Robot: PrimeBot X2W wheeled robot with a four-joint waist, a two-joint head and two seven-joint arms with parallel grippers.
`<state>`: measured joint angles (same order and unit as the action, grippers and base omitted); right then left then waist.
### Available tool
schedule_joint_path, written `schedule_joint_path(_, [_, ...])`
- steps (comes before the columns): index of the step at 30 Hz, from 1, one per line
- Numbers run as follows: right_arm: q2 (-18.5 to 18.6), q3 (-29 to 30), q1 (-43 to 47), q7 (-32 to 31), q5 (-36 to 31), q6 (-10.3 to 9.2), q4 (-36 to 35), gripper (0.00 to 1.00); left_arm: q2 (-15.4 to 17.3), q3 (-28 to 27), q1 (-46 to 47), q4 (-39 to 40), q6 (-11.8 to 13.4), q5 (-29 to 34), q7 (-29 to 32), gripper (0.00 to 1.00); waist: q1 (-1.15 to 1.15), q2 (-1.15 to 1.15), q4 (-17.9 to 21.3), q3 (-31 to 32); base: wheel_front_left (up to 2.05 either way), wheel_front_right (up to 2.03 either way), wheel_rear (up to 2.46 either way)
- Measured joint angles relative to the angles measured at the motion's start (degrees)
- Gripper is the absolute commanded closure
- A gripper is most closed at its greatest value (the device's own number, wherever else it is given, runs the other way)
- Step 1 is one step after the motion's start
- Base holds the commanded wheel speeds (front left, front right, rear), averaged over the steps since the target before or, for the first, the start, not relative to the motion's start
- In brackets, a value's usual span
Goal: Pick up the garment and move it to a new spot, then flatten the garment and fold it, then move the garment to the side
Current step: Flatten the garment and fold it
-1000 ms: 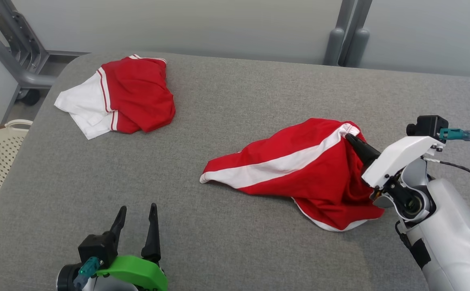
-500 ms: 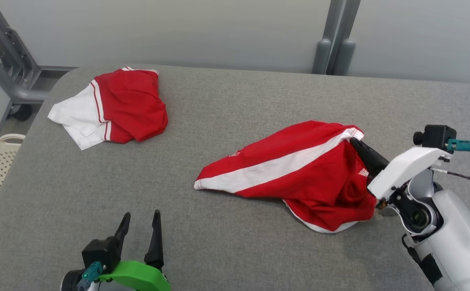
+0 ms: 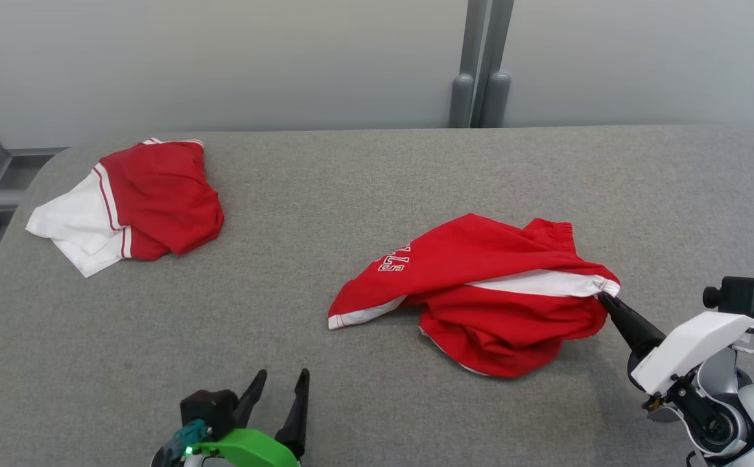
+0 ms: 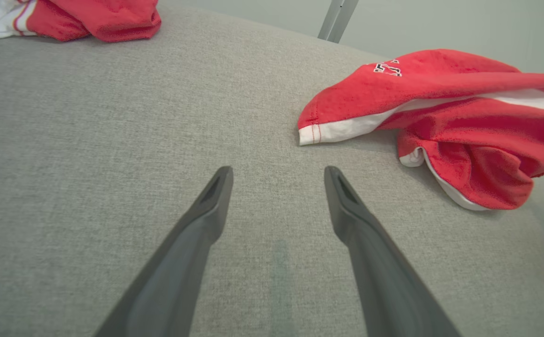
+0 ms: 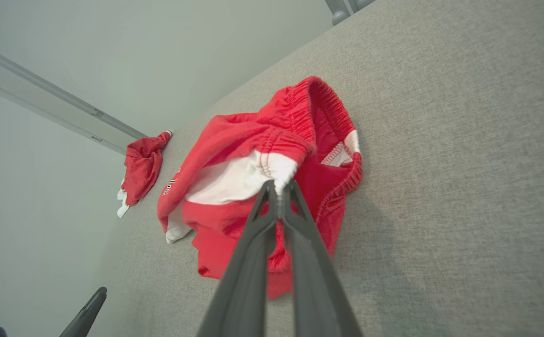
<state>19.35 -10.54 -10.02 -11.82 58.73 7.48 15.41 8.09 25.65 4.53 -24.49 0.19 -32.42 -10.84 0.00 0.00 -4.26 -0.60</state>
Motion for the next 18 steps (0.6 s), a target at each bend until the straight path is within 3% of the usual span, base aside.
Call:
schedule_joint_path(8, [-1.5, 1.3, 0.0, -0.5, -1.0, 0.00, 0.3, 1.00, -3.1, 4.0, 8.1, -9.8, -4.7, -0.8, 2.5, 0.00, 0.00, 0.00, 1.7, -1.3, 0.00, 0.00, 0.00])
schedule_joint_path(18, [-3.0, 1.3, -2.5, -0.6, -2.1, 0.00, 0.5, 1.00, -5.1, 6.2, 18.2, -25.6, -5.7, -3.4, -0.4, 0.00, 0.00, 0.00, 3.4, -3.5, 0.00, 0.00, 0.00])
